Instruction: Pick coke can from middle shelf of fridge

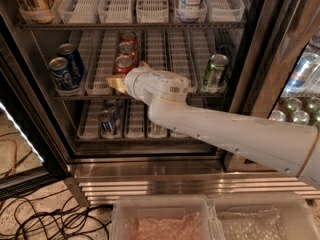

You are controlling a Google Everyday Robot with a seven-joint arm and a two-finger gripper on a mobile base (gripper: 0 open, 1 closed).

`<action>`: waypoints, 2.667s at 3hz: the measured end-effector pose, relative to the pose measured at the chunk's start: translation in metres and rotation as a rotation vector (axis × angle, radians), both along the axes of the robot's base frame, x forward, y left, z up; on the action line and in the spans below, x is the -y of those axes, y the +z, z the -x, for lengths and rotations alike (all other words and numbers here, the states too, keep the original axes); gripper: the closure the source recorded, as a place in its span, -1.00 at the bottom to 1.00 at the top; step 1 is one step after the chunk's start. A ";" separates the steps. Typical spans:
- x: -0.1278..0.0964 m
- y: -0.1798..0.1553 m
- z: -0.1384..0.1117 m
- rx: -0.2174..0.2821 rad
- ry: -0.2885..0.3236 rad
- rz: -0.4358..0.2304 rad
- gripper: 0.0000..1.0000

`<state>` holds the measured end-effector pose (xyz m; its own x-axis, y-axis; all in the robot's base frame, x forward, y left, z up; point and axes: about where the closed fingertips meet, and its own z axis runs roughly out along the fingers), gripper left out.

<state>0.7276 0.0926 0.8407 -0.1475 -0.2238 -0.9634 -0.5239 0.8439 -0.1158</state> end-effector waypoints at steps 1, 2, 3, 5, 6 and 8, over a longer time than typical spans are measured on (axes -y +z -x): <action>-0.005 0.004 -0.009 0.015 0.005 -0.004 -0.56; -0.005 0.004 -0.009 0.016 0.005 -0.004 -0.19; -0.005 0.004 -0.009 0.016 0.005 -0.004 0.28; 0.006 0.011 0.008 -0.021 0.005 -0.037 1.00; 0.016 0.014 0.017 -0.041 -0.004 -0.062 1.00; 0.027 0.014 0.023 -0.053 -0.014 -0.059 1.00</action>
Offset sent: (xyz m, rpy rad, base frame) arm 0.0075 0.0043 0.0031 0.0034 -0.0128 0.0040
